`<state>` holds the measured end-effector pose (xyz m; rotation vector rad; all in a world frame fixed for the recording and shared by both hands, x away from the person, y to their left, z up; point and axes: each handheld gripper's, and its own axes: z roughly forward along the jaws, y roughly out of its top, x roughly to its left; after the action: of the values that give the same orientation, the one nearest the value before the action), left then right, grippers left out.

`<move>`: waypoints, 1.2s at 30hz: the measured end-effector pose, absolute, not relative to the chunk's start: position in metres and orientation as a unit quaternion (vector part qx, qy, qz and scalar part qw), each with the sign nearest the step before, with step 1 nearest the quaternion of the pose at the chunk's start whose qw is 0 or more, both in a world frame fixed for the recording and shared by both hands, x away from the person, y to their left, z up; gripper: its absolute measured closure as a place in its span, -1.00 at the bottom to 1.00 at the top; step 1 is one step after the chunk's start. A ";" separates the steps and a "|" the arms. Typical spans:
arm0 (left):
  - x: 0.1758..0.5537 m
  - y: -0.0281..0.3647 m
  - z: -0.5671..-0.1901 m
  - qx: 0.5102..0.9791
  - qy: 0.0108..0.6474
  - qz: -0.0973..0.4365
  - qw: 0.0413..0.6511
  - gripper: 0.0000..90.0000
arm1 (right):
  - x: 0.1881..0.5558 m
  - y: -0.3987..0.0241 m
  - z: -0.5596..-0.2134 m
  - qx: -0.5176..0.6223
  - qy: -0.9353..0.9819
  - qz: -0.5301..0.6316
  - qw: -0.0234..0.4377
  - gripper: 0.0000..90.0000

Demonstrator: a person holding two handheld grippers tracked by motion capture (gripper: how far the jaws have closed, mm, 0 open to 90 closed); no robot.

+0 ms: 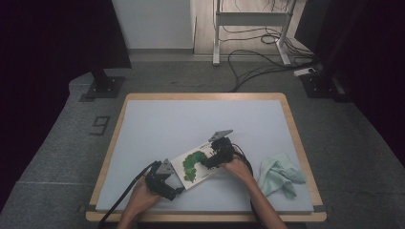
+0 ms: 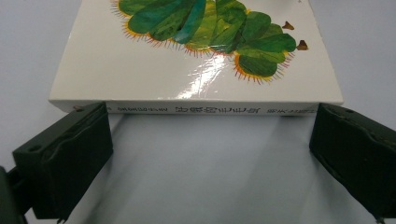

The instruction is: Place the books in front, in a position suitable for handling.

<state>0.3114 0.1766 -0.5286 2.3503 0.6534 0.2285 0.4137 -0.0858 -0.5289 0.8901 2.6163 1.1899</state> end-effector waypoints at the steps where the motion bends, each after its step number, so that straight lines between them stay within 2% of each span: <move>1: 0.311 0.177 -0.529 0.902 0.252 0.087 0.339 -1.00 | 0.414 -0.086 -0.529 0.294 0.867 0.396 0.066 -1.00; 10: 0.311 0.177 -0.529 0.901 0.253 0.087 0.341 -1.00 | 0.410 -0.092 -0.524 0.296 0.871 0.384 0.077 -1.00; 20: 0.309 0.177 -0.529 0.899 0.261 0.091 0.341 -1.00 | 0.408 -0.107 -0.525 0.320 0.855 0.403 0.055 -1.00; 29: 0.309 0.177 -0.529 0.898 0.262 0.092 0.340 -1.00 | 0.407 -0.102 -0.525 0.316 0.857 0.403 0.052 -1.00; 36: 0.309 0.177 -0.529 0.898 0.262 0.092 0.340 -1.00 | 0.394 -0.105 -0.511 0.308 0.862 0.399 0.059 -1.00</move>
<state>0.3087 0.1766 -0.5293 2.3383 0.6810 0.2392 0.3940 -0.1048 -0.5114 0.9340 2.6098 1.2090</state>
